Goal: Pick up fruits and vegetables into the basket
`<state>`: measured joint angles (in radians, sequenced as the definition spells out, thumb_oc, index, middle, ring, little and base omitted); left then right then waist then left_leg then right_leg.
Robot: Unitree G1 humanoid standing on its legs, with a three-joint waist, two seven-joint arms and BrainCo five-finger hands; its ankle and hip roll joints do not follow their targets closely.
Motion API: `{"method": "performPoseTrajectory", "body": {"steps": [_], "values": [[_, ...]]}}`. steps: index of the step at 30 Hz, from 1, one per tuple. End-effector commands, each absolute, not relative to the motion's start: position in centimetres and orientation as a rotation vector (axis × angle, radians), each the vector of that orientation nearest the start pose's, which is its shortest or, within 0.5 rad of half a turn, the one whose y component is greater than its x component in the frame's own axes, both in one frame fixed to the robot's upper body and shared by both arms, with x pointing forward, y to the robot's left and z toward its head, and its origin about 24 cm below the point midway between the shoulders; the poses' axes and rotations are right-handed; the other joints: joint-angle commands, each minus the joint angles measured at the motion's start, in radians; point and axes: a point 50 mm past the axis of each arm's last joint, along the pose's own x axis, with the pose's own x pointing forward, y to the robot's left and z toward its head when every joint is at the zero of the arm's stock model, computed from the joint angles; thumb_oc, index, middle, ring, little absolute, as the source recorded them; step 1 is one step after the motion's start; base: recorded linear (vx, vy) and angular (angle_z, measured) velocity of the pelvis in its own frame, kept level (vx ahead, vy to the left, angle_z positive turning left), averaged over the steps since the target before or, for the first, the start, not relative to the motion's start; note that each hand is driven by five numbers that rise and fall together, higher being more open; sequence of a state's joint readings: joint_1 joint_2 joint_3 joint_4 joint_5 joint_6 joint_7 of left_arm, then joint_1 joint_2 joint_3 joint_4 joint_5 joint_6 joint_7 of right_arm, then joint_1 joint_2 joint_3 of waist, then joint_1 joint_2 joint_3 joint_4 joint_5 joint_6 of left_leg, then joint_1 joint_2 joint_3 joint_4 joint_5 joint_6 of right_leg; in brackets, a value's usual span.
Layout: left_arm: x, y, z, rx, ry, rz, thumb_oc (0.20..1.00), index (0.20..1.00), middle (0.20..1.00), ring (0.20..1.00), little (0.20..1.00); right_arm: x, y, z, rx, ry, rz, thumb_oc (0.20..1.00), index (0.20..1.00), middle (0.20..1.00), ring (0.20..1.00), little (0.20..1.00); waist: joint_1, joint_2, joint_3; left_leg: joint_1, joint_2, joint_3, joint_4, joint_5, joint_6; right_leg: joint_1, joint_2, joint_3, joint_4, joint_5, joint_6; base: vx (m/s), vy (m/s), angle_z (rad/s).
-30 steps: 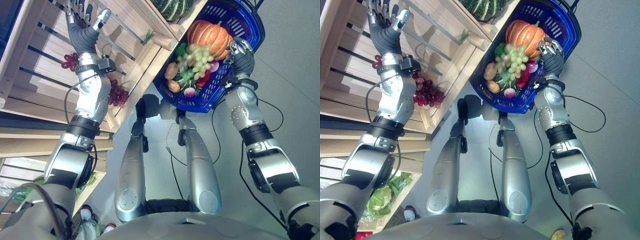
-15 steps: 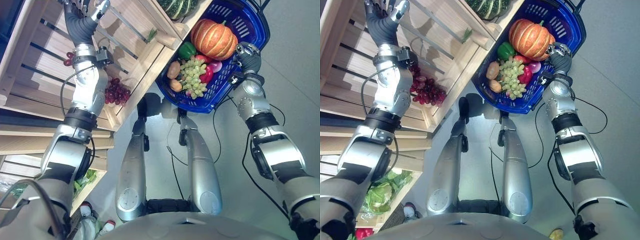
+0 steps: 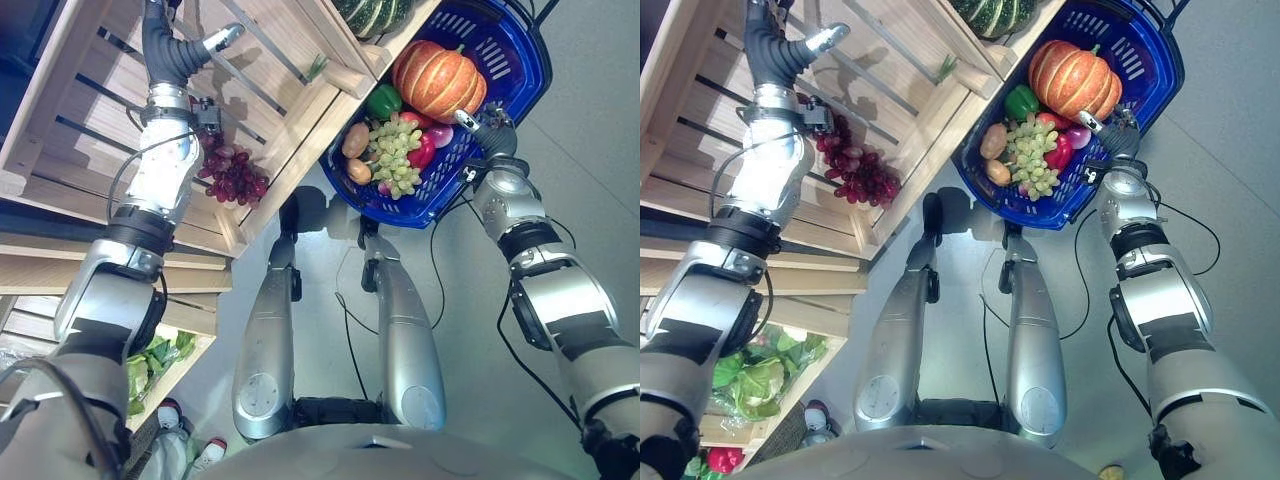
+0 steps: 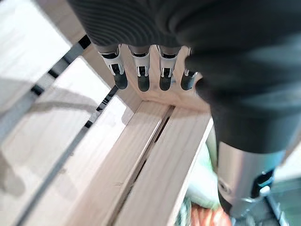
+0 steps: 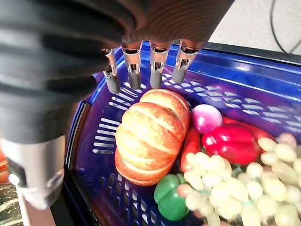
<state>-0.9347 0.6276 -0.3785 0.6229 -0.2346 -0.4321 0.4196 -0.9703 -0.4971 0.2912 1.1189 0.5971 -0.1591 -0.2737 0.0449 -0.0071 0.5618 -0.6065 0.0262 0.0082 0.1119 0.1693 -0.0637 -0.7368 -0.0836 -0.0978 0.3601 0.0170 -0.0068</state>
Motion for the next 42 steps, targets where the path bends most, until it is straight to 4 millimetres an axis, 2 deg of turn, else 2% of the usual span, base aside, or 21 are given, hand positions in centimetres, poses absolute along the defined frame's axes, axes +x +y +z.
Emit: {"method": "performPoseTrajectory", "body": {"steps": [1,4,6,7,10,12,13,17,21,27,35,42], "values": [[37.1,20.1,24.9,0.553,-0.782,0.244,1.0,1.0,1.0,1.0,1.0,38.8,-27.8,16.9,-0.143,-0.171,-0.496,1.0,1.0,1.0,1.0,1.0,-0.026,0.076,-0.042,-0.037,-0.056,0.003,0.137,-0.135,-0.002,0.062,-0.005,-0.053,-0.039,-0.016,0.097,0.0,0.051,-0.01],[36.9,20.8,23.7,0.74,-0.764,0.25,1.0,1.0,1.0,1.0,1.0,38.1,-28.7,17.1,-0.169,-0.215,-0.571,1.0,1.0,1.0,1.0,1.0,-0.03,0.08,-0.042,-0.029,-0.052,0.008,0.125,-0.128,-0.002,0.067,-0.006,-0.052,-0.047,-0.009,0.099,-0.02,0.057,-0.02],[36.9,21.2,23.1,0.806,-0.745,0.248,1.0,1.0,1.0,1.0,1.0,37.7,-29.4,17.1,-0.172,-0.226,-0.615,1.0,1.0,1.0,1.0,1.0,-0.032,0.083,-0.042,-0.024,-0.052,0.01,0.123,-0.128,-0.003,0.07,-0.007,-0.051,-0.048,-0.009,0.1,-0.01,0.054,0.0],[36.8,21.5,22.4,0.864,-0.731,0.242,1.0,1.0,1.0,1.0,1.0,37.2,-30.2,16.8,-0.171,-0.233,-0.661,1.0,1.0,1.0,1.0,1.0,-0.034,0.086,-0.042,-0.02,-0.052,0.012,0.122,-0.131,-0.002,0.073,-0.009,-0.05,-0.05,-0.01,0.101,0.0,0.035,0.01],[36.8,21.8,21.3,0.917,-0.699,0.23,1.0,1.0,1.0,1.0,1.0,36.5,-31.4,16.5,-0.189,-0.23,-0.746,1.0,1.0,1.0,1.0,1.0,-0.036,0.09,-0.042,-0.013,-0.051,0.015,0.122,-0.137,-0.002,0.078,-0.011,-0.049,-0.049,-0.015,0.103,0.0,0.024,0.01],[36.8,21.8,21.3,0.917,-0.699,0.23,1.0,1.0,1.0,1.0,1.0,36.5,-31.4,16.5,-0.189,-0.23,-0.746,1.0,1.0,1.0,1.0,1.0,-0.036,0.09,-0.042,-0.013,-0.051,0.015,0.122,-0.137,-0.002,0.078,-0.011,-0.049,-0.049,-0.015,0.103,0.0,0.018,0.0],[36.7,22.0,20.1,1.03,-0.676,0.204,1.0,1.0,1.0,1.0,1.0,35.6,-32.8,15.9,-0.195,-0.216,-0.841,1.0,1.0,1.0,1.0,1.0,-0.04,0.094,-0.042,-0.008,-0.048,0.02,0.118,-0.139,-0.002,0.082,-0.009,-0.045,-0.052,-0.017,0.103,-0.01,0.043,-0.01],[36.8,22.3,18.8,1.198,-0.628,0.147,1.0,1.0,1.0,1.0,1.0,34.5,-34.5,15.1,-0.214,-0.178,-0.968,1.0,1.0,1.0,1.0,1.0,-0.045,0.103,-0.042,0.003,-0.045,0.027,0.105,-0.137,0.002,0.09,-0.008,-0.042,-0.062,-0.015,0.104,-0.01,0.046,-0.01],[37.0,22.6,17.9,1.283,-0.572,0.102,1.0,1.0,1.0,1.0,1.0,33.7,-35.9,14.6,-0.215,-0.141,-1.048,1.0,1.0,1.0,1.0,1.0,-0.049,0.11,-0.042,0.003,-0.043,0.031,0.095,-0.129,0.005,0.089,-0.006,-0.04,-0.073,-0.005,0.103,-0.01,0.029,-0.01],[36.9,23.2,15.5,1.408,-0.449,-0.016,1.0,1.0,1.0,1.0,1.0,32.1,-37.9,13.1,-0.199,-0.027,-1.161,1.0,1.0,1.0,1.0,1.0,-0.055,0.12,-0.042,0.015,-0.04,0.039,0.087,-0.133,0.008,0.099,-0.002,-0.034,-0.08,-0.007,0.104,0.0,0.0,0.0],[37.2,22.6,13.8,1.666,-0.352,-0.225,1.0,1.0,1.0,1.0,1.0,31.6,-38.7,12.4,-0.213,0.077,-1.185,1.0,1.0,1.0,1.0,1.0,-0.064,0.123,-0.042,0.001,-0.037,0.044,0.08,-0.121,0.01,0.086,0.003,-0.032,-0.089,0.009,0.104,-0.01,0.005,-0.01],[37.4,22.9,12.4,1.801,-0.259,-0.302,1.0,1.0,1.0,1.0,1.0,32.0,-37.9,11.7,-0.243,0.122,-1.155,1.0,1.0,1.0,1.0,1.0,-0.074,0.11,-0.042,-0.018,-0.034,0.043,0.076,-0.118,0.01,0.069,0.011,-0.025,-0.1,0.019,0.106,0.0,0.0,0.0]]}}
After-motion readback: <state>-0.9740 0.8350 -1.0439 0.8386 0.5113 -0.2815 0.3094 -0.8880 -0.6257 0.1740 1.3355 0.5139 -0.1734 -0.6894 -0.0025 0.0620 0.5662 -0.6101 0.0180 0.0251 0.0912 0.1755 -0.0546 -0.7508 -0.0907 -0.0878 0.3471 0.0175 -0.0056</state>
